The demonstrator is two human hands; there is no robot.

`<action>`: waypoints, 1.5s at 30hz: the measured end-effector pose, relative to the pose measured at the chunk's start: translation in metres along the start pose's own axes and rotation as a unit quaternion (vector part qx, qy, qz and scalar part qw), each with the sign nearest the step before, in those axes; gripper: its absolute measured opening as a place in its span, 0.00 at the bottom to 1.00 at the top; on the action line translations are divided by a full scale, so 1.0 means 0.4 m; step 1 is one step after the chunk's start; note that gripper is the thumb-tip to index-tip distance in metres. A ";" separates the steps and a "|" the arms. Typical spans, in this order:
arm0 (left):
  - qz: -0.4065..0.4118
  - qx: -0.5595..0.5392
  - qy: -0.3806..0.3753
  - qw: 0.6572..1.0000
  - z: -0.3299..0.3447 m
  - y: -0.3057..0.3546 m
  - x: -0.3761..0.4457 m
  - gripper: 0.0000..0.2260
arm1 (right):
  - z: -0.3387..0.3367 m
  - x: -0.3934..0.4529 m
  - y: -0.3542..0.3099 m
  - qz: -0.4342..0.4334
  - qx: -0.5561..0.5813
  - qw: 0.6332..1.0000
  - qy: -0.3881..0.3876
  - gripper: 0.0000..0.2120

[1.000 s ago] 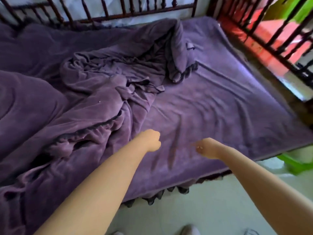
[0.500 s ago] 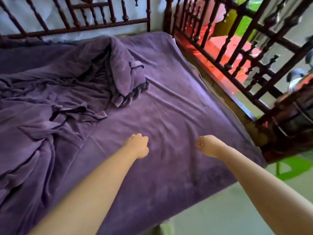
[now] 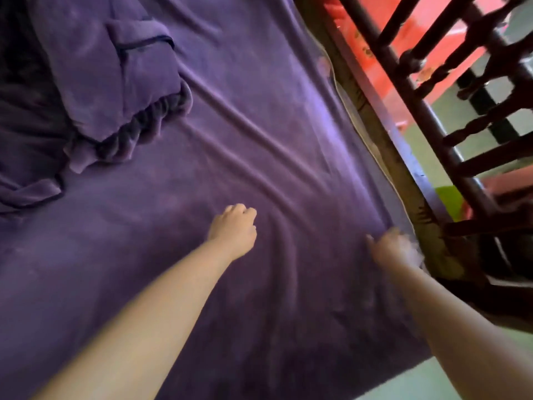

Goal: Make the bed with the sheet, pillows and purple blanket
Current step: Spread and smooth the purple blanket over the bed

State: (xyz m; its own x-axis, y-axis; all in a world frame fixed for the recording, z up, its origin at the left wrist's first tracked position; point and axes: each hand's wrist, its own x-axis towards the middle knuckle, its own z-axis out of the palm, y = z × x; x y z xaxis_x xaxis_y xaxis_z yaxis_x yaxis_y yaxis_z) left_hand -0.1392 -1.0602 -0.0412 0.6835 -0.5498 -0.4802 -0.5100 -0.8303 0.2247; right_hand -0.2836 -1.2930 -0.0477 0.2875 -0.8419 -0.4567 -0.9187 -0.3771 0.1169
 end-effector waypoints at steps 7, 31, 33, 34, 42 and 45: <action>0.056 0.025 0.046 0.997 0.116 0.143 0.033 0.19 | 0.008 0.119 0.128 -0.084 -0.032 0.996 -0.002 0.15; -0.081 0.066 0.001 0.995 -0.004 0.312 0.176 0.17 | -0.081 0.269 0.013 -0.401 -0.150 0.901 0.071 0.12; -0.096 0.052 0.008 0.994 -0.034 0.289 0.212 0.17 | -0.118 0.297 -0.073 -0.395 -0.146 0.905 0.058 0.12; -0.107 0.043 0.009 0.993 -0.047 0.277 0.231 0.18 | -0.129 0.317 -0.108 -0.398 -0.140 0.905 0.056 0.14; -0.166 -0.018 0.016 0.986 -0.149 0.160 0.377 0.19 | -0.244 0.469 -0.395 -0.369 -0.011 0.929 -0.001 0.14; -0.165 -0.035 0.028 0.985 -0.177 0.099 0.430 0.21 | -0.271 0.523 -0.502 -0.354 0.037 0.935 -0.012 0.15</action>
State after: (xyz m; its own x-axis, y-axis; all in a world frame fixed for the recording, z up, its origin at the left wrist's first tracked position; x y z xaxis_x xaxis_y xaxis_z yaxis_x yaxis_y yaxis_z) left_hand -0.0048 -1.1942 -0.0551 0.8345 -0.2508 -0.4905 -0.2189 -0.9680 0.1227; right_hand -0.0096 -1.4351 -0.0709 0.8245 -0.3823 -0.4172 -0.5174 -0.8079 -0.2822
